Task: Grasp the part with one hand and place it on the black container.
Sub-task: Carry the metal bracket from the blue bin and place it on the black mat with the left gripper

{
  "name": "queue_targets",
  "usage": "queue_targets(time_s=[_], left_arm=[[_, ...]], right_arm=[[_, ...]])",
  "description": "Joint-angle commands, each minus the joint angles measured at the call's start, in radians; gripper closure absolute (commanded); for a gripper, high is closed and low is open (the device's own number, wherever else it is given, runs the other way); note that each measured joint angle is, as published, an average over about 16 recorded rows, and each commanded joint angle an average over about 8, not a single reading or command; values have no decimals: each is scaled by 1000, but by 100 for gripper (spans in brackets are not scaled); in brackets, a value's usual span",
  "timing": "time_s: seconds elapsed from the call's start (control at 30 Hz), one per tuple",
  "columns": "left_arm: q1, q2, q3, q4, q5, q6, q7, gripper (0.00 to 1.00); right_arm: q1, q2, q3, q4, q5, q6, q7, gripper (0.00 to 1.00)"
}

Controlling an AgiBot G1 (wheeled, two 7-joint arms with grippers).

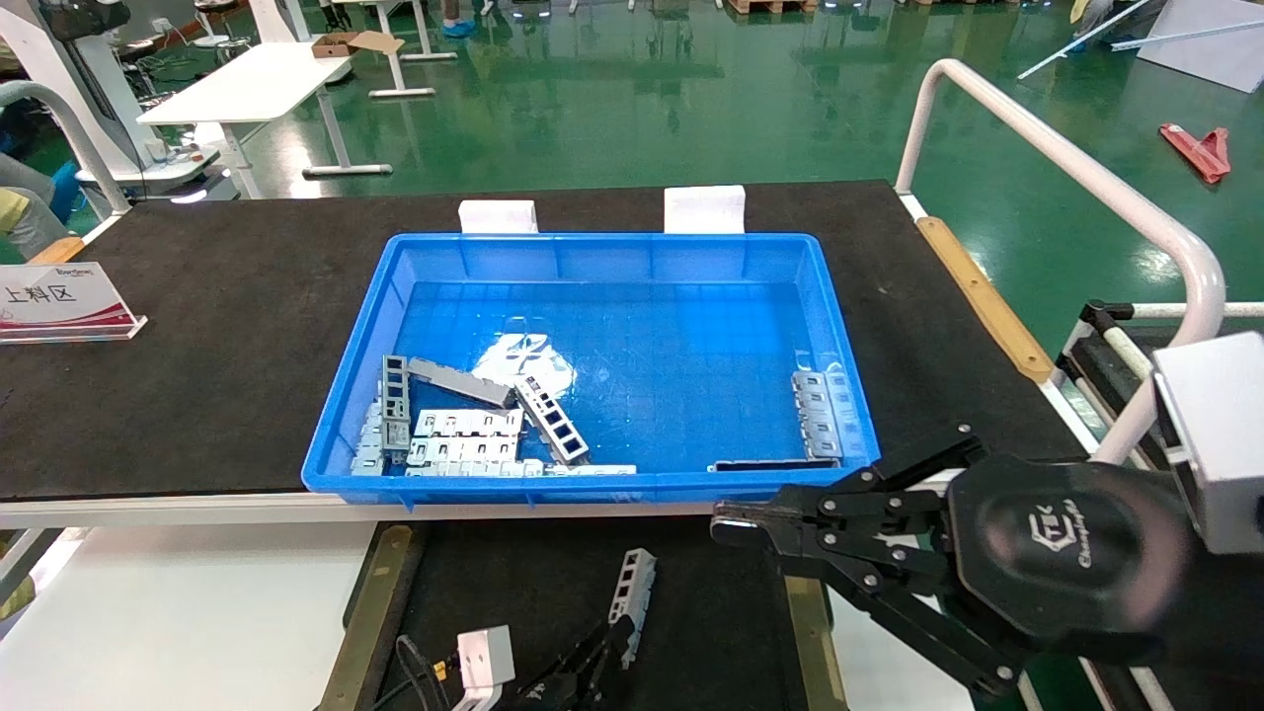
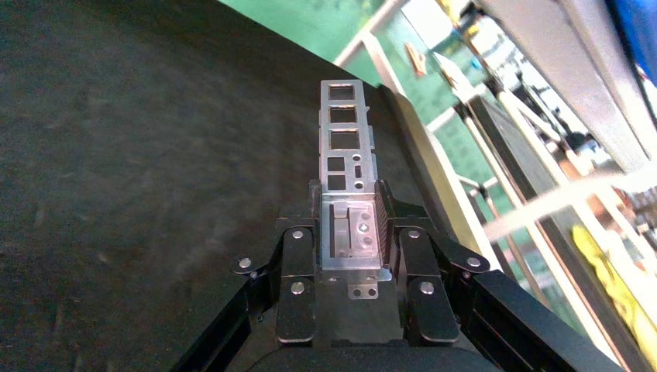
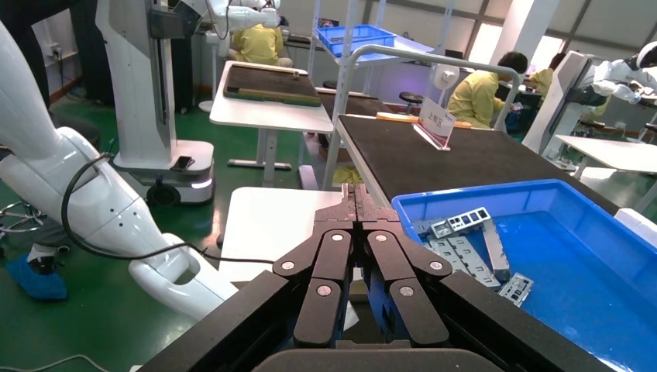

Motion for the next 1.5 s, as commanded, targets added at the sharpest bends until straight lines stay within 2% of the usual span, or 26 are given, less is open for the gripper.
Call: queue_targets(time_s=[0.03, 0.23, 0.63, 0.7, 0.73, 0.77, 0.8, 0.93, 0.97, 1.03, 1.07, 1.5], left_arm=[[0, 26, -20, 24, -15, -4, 11, 100], [-9, 61, -30, 55, -71, -14, 14, 100], [-13, 71, 32, 38, -214, -66, 56, 100], [-13, 72, 40, 35, -243, -72, 69, 100], [-13, 72, 44, 34, -257, -74, 76, 99], [-13, 72, 49, 32, -272, -76, 84, 96], [-13, 73, 53, 31, -286, -77, 91, 86], [-12, 73, 75, 23, -342, -80, 124, 36], [-12, 73, 80, 21, -356, -80, 132, 24], [-12, 73, 92, 19, -383, -80, 148, 3], [-12, 73, 97, 18, -397, -80, 157, 0], [-18, 73, 165, 18, -568, -63, 270, 0]], right_arm=[[0, 0, 0, 0, 0, 0, 0, 100], [0, 0, 0, 0, 0, 0, 0, 100], [0, 0, -1, 0, 1, 0, -1, 100], [0, 0, -1, 0, 1, 1, -1, 92], [0, 1, -1, 0, 1, 1, -1, 81], [0, 1, -1, 0, 1, 1, -1, 68], [0, 1, -1, 0, 1, 1, -1, 56], [0, 1, -2, 0, 1, 1, -1, 8], [0, 1, -2, 0, 1, 1, -1, 1], [0, 1, -2, 0, 1, 1, -1, 0], [0, 1, -2, 0, 1, 1, -1, 0], [1, 1, -2, 0, 2, 1, -1, 0]])
